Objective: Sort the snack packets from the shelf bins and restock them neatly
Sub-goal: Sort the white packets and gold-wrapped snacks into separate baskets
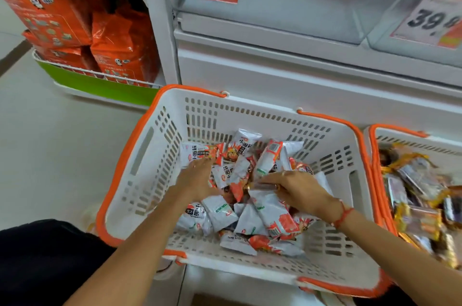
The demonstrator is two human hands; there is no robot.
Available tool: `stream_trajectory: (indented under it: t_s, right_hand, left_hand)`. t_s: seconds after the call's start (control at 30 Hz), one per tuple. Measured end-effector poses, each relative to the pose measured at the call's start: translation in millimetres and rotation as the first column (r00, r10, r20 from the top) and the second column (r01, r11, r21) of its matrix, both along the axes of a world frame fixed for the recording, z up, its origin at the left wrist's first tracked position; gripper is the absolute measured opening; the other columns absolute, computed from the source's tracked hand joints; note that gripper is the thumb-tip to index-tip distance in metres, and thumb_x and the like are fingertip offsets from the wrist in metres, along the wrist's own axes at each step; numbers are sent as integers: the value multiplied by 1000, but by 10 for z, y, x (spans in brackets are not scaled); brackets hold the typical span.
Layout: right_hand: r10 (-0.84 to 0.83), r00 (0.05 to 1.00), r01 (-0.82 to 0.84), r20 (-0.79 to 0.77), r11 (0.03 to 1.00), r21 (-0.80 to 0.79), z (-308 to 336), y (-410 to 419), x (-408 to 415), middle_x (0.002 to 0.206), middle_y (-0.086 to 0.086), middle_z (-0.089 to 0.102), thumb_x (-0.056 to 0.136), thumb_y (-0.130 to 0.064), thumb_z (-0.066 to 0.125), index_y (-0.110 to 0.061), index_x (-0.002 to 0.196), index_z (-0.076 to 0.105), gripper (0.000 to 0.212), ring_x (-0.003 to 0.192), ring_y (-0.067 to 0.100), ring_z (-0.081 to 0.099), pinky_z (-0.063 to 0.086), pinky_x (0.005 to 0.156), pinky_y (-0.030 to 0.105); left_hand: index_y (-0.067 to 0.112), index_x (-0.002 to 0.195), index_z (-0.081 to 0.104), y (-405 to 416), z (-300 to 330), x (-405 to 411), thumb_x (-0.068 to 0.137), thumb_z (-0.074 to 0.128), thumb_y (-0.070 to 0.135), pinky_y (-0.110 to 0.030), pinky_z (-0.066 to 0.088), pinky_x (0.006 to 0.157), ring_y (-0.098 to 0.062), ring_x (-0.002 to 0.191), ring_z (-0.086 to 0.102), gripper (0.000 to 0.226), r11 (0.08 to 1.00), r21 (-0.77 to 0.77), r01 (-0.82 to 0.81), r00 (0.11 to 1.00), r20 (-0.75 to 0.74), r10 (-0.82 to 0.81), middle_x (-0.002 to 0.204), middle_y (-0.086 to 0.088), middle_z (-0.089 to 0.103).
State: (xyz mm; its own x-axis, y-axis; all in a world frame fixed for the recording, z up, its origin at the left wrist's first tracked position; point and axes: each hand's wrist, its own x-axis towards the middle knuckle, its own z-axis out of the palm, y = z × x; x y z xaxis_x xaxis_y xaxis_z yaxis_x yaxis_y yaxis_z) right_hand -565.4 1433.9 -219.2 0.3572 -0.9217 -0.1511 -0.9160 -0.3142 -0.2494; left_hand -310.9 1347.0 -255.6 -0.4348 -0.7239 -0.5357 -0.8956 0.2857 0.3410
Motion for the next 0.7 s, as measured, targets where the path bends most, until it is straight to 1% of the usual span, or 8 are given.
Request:
stream_trajectory:
  t_s: [0.07, 0.13, 0.2, 0.27, 0.37, 0.57, 0.63, 0.7]
  right_hand:
    - [60, 998, -59, -9, 998, 35, 44, 8, -15, 100, -13, 70, 73, -6, 43, -38, 111, 66, 55, 89, 15, 62, 52, 69, 31]
    - [120, 991, -118, -56, 992, 43, 36, 14, -34, 89, -8, 65, 67, -10, 34, -30, 103, 66, 53, 83, 20, 59, 51, 75, 35]
    - [136, 989, -131, -54, 987, 90, 34, 35, -102, 89, -7, 62, 67, -15, 32, -29, 105, 62, 51, 84, 20, 57, 49, 75, 37]
    - [100, 995, -99, -1, 984, 147, 33, 46, -199, 96, -8, 63, 72, -12, 42, -33, 113, 61, 49, 88, 18, 58, 49, 73, 37]
    - [37, 998, -45, 49, 985, 168, 56, 24, -314, 112, -10, 65, 81, -14, 50, -32, 122, 59, 45, 97, 18, 62, 51, 76, 38]
    - [-135, 985, 134, 108, 991, 21, -22, 86, -486, 115, -9, 69, 79, 0, 60, -36, 121, 61, 55, 99, 19, 66, 56, 73, 36]
    - [-159, 982, 163, 105, 986, -32, -27, 118, -496, 113, -7, 69, 74, 3, 63, -40, 120, 57, 62, 99, 20, 67, 57, 72, 37]
    - [-181, 981, 187, 67, 977, -102, -76, 160, -491, 109, -4, 71, 67, 5, 70, -33, 115, 62, 61, 94, 21, 69, 57, 69, 33]
  left_hand:
    - [16, 154, -12, 126, -305, 13, 72, 76, 56, -51, 17, 118, -33, 149, 2, 126, 973, 230, 33, 979, 187, -78, 162, -11, -6]
    - [17, 153, -13, 233, -495, 19, 65, 84, 53, -49, 25, 115, -36, 147, 11, 136, 962, 267, 58, 968, 221, -120, 161, -15, 0]
    - [17, 153, 4, 212, -491, -10, 68, 84, 45, -42, 41, 103, -34, 135, 37, 121, 988, 130, 87, 966, 230, -116, 152, -14, 28]
    - [17, 145, 21, 72, -406, -42, 78, 78, 33, -35, 49, 80, -27, 112, 58, 90, 977, -172, 128, 969, 232, -86, 131, -9, 51]
    - [15, 133, 33, -202, -172, -34, 81, 71, 7, -28, 46, 59, -21, 90, 61, 65, 885, -466, -10, 992, 107, 68, 118, -6, 57]
    - [11, 139, 46, -407, 15, 86, 78, 66, -8, -41, 48, 97, -29, 131, 43, 67, 836, -538, -109, 988, -154, 29, 147, -9, 42]
    - [15, 135, 52, -356, 45, -7, 87, 65, 7, -45, 46, 102, -26, 130, 46, 51, 824, -558, -95, 967, -250, -58, 144, -7, 46]
    - [24, 135, 53, -249, -22, -171, 91, 61, 38, -51, 34, 112, -23, 132, 43, 47, 816, -567, 114, 926, -238, -295, 146, -3, 44]
